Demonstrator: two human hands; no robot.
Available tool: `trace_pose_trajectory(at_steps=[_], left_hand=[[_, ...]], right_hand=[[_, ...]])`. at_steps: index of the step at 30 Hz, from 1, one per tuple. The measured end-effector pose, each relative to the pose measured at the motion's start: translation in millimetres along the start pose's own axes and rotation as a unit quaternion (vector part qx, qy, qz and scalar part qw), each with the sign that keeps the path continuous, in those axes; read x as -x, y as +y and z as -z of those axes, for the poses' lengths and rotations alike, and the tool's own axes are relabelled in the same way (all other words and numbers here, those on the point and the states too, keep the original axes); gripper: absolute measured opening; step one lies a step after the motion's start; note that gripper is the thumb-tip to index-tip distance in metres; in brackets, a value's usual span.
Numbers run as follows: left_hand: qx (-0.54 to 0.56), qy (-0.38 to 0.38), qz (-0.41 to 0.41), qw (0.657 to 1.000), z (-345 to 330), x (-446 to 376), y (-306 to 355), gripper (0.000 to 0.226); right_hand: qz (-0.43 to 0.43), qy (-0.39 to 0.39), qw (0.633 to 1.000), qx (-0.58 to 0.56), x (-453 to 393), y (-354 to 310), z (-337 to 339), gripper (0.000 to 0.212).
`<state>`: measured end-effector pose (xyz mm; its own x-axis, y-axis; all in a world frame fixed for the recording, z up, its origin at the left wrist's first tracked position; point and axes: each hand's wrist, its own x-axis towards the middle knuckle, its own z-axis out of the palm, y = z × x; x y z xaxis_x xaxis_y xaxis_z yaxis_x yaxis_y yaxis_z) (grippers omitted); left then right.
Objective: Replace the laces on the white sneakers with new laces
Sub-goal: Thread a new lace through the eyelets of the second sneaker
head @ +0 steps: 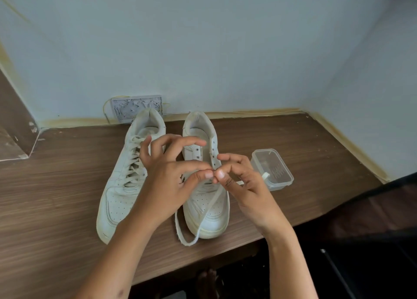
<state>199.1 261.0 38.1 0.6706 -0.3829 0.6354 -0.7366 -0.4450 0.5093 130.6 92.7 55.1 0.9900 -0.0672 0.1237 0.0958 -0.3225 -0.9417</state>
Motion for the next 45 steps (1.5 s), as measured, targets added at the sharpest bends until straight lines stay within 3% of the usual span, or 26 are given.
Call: trace_pose_trajectory(at_steps=[4,8,12,16,25,32,38,42,45], left_hand=[[0.014,-0.016,0.015,1.0,0,1,-5,0.025],[-0.105,0.002,-0.005,0.994,5,2,-17,0.023],[-0.176,0.001,0.048,0.983,19,4,-36,0.031],[-0.161,-0.018,0.056,0.985,21,4,-34,0.036],[-0.113,-0.047,-0.086,0.989,-7,1,-8,0.025],[-0.129,0.023,-0.023,0.991,15,-1,-28,0.025],[-0.094,-0.047,-0.075,0.992,-7,0,-7,0.027],[-0.108,-0.012,-0.085,0.99,-2,-1,-16,0.021],[-0.147,0.012,-0.034,0.989,14,-1,-31,0.027]], right_hand=[[0.0,-0.003,1.0,0.011,0,2,2,0.02],[-0.029,-0.029,0.999,-0.013,3,-1,11,0.025],[-0.039,-0.009,0.998,-0.046,10,-6,33,0.024],[-0.05,-0.002,0.998,-0.022,11,-1,36,0.021],[-0.032,-0.036,0.999,0.021,3,1,10,0.02],[-0.039,-0.008,0.999,0.029,8,3,34,0.022],[-0.033,-0.04,0.997,0.053,4,7,15,0.018],[-0.04,-0.041,0.996,0.065,2,8,14,0.021],[-0.046,-0.018,0.998,0.03,4,6,27,0.021]])
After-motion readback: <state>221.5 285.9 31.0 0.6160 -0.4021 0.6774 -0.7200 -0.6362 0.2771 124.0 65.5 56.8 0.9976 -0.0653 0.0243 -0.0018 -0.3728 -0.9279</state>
